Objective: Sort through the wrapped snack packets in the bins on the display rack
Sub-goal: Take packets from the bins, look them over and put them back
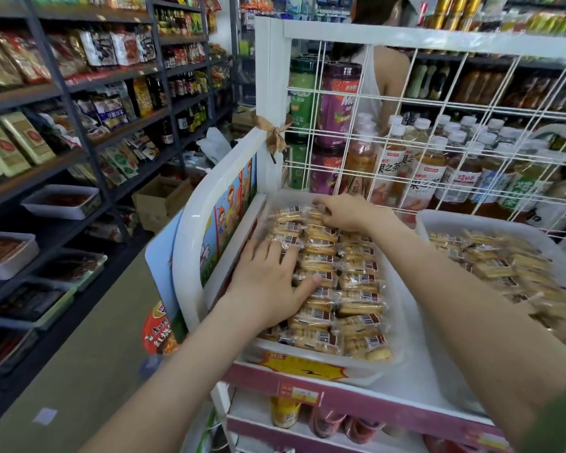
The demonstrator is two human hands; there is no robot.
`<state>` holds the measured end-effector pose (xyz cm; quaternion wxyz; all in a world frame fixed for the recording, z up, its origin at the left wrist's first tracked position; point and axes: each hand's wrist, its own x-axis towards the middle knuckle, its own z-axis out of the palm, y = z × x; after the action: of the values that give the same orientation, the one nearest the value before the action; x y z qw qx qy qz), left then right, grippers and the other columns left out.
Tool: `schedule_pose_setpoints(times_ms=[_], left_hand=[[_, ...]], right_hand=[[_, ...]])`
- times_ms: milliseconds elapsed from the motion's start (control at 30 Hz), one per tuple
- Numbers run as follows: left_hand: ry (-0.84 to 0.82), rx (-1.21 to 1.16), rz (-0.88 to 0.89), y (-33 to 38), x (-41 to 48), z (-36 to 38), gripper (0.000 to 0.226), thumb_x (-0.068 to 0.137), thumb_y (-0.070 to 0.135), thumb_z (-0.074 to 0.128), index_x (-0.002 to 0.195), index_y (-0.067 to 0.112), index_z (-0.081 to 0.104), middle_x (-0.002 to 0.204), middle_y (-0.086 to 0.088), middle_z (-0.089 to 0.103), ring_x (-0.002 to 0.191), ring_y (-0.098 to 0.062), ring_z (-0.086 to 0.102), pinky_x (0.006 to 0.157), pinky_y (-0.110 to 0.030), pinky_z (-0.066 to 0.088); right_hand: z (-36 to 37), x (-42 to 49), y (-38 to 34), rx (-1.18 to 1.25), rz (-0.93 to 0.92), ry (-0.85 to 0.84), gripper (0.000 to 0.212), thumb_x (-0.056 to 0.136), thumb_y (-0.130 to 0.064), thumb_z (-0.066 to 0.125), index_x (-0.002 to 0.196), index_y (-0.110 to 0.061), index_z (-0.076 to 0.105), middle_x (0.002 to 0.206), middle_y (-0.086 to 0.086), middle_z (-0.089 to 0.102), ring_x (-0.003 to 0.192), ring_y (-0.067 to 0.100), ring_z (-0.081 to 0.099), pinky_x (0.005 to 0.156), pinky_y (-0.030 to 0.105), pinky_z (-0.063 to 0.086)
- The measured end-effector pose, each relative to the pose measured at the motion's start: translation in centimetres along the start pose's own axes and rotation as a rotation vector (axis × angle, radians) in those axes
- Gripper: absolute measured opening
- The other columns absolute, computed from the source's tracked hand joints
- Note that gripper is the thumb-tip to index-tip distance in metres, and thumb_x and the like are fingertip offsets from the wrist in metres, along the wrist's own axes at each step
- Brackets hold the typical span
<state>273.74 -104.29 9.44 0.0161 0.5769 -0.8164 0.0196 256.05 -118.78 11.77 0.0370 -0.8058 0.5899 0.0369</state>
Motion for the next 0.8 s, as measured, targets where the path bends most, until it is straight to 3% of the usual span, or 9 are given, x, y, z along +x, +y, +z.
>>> schedule_pose_setpoints(times_ms=[67, 133, 300, 367, 533, 667, 800], left_hand=[[-0.078, -0.054, -0.013, 0.0, 0.2, -0.9, 0.079, 0.092, 0.069, 0.016, 0.153, 0.020, 0.011, 0.161, -0.009, 0.011, 0.148, -0.024, 0.007, 0.120, -0.042, 0.000], [-0.155, -0.062, -0.026, 0.1, 0.7, -2.1, 0.086, 0.089, 0.074, 0.017, 0.155, 0.020, -0.001, 0.163, -0.007, -0.004, 0.150, -0.024, -0.005, 0.120, -0.043, -0.002], [-0.214, -0.094, -0.089, 0.5, 5.2, -4.2, 0.087, 0.090, 0.075, 0.013, 0.155, 0.019, -0.003, 0.163, -0.009, -0.002, 0.150, -0.025, -0.003, 0.120, -0.046, 0.003], [-0.243, -0.105, -0.077, 0.7, 7.2, -4.1, 0.084, 0.091, 0.073, 0.014, 0.155, 0.023, -0.005, 0.163, -0.011, -0.003, 0.149, -0.027, -0.002, 0.119, -0.048, 0.003], [-0.347, 0.003, -0.046, 0.9, 9.4, -2.1, 0.078, 0.089, 0.076, 0.012, 0.153, 0.035, -0.009, 0.160, -0.012, -0.019, 0.147, -0.035, -0.015, 0.117, -0.057, -0.009], [-0.380, 0.018, -0.048, 0.9, 9.6, -1.9, 0.076, 0.091, 0.074, 0.013, 0.153, 0.036, -0.006, 0.159, -0.012, -0.021, 0.147, -0.037, -0.015, 0.117, -0.055, -0.007], [-0.398, 0.021, -0.055, 0.9, 9.6, -1.8, 0.076, 0.090, 0.075, 0.014, 0.153, 0.037, -0.005, 0.159, -0.011, -0.021, 0.147, -0.037, -0.014, 0.116, -0.055, -0.006]], right_hand=[[0.0, 0.1, 0.2, 0.048, 0.018, 0.016, 0.043, 0.098, -0.024, 0.042, 0.141, -0.022, 0.041, 0.127, 0.004, 0.059, 0.113, 0.028, 0.056, 0.102, 0.044, 0.040], [0.3, 0.1, 0.9, 0.101, 0.033, 0.066, 0.033, 0.097, -0.027, 0.046, 0.126, -0.015, 0.057, 0.118, 0.007, 0.064, 0.104, 0.027, 0.059, 0.097, 0.045, 0.046], [0.6, -0.1, 1.0, 0.141, -0.007, 0.170, 0.018, 0.094, -0.024, 0.047, 0.089, -0.011, 0.060, 0.083, 0.004, 0.061, 0.081, 0.024, 0.060, 0.073, 0.037, 0.048], [0.3, -0.3, 1.0, 0.080, -0.038, 0.207, 0.018, 0.093, -0.024, 0.047, 0.089, -0.011, 0.058, 0.083, 0.003, 0.059, 0.081, 0.024, 0.058, 0.070, 0.036, 0.044], [0.6, -0.7, 1.6, -0.098, -0.115, 0.316, 0.018, 0.093, -0.028, 0.046, 0.089, -0.014, 0.056, 0.089, -0.001, 0.056, 0.088, 0.020, 0.055, 0.084, 0.037, 0.031], [0.3, -0.6, 1.5, 0.001, -0.137, 0.295, 0.015, 0.093, -0.025, 0.050, 0.087, -0.011, 0.050, 0.090, 0.002, 0.048, 0.086, 0.020, 0.051, 0.069, 0.030, 0.037], [-0.5, -0.2, 1.5, -0.013, -0.090, 0.232, 0.017, 0.092, -0.028, 0.051, 0.089, -0.011, 0.054, 0.088, 0.002, 0.053, 0.082, 0.021, 0.053, 0.064, 0.030, 0.036]])
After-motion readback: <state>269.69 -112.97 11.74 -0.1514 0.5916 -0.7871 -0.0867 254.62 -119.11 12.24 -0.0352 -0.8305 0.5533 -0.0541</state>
